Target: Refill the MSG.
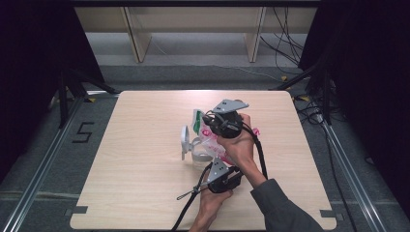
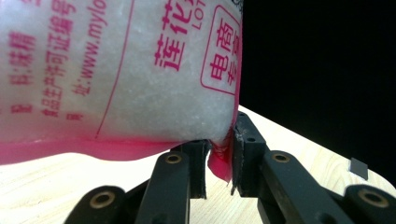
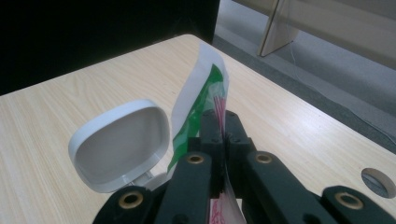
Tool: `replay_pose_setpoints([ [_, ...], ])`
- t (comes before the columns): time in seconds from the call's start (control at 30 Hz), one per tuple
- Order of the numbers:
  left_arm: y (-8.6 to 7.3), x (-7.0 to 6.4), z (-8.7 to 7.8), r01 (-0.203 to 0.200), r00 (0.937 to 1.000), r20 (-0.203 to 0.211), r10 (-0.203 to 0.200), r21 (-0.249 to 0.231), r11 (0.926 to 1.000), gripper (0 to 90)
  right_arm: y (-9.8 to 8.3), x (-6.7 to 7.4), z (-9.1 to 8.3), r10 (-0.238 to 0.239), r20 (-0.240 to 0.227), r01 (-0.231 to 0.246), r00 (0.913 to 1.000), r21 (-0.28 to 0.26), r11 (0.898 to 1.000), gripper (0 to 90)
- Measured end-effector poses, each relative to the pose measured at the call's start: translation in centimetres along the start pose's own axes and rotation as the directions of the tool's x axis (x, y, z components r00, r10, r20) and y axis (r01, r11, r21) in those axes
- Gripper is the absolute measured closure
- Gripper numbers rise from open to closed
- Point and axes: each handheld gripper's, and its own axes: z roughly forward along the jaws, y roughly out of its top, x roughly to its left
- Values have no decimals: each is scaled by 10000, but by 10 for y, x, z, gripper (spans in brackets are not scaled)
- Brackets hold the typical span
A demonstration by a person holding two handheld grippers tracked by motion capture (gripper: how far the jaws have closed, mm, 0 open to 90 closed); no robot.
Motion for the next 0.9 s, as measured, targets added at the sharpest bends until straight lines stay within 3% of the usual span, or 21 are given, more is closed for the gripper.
replay_pose_setpoints([
  [0.07, 1, -1, -2, 39, 10000, -31, -39, -29, 10000, 774, 0, 0, 0, 113, -15, -113, 9999, -324, 9994, 900],
  [0.13, 1, -2, -1, 29, 10000, -60, -29, 43, 10000, 774, 0, 2, 0, 75, -98, -76, 9999, -84, 9999, 900],
  [0.27, 1, -1, -2, 47, 10000, -60, -47, 1, 10000, 774, 0, 1, 0, 177, -91, -179, 9998, -170, 9997, 900],
  [0.37, 1, -2, -2, 94, 9999, -92, -94, 24, 10000, 774, 0, 2, 3, -13, -43, 13, 10000, 18, 10000, 900],
  [0.43, 2, -2, -3, 75, 9999, -116, -75, 11, 10000, 774, 0, 2, 3, 118, -6, -118, 9999, -280, 9995, 900],
  [0.57, 2, -2, -2, 91, 9999, -68, -91, 22, 10000, 774, 0, 2, 2, 45, -66, -46, 10000, -99, 9999, 900],
  [0.87, 2, -2, -2, 35, 10000, -74, -35, -35, 10000, 773, 0, 1, 3, 118, -172, -121, 9998, -200, 9997, 900],
  [0.9, 2, -2, -2, 41, 10000, -71, -41, -28, 10000, 774, 0, 2, 3, 114, -19, -115, 9999, -300, 9995, 900],
])
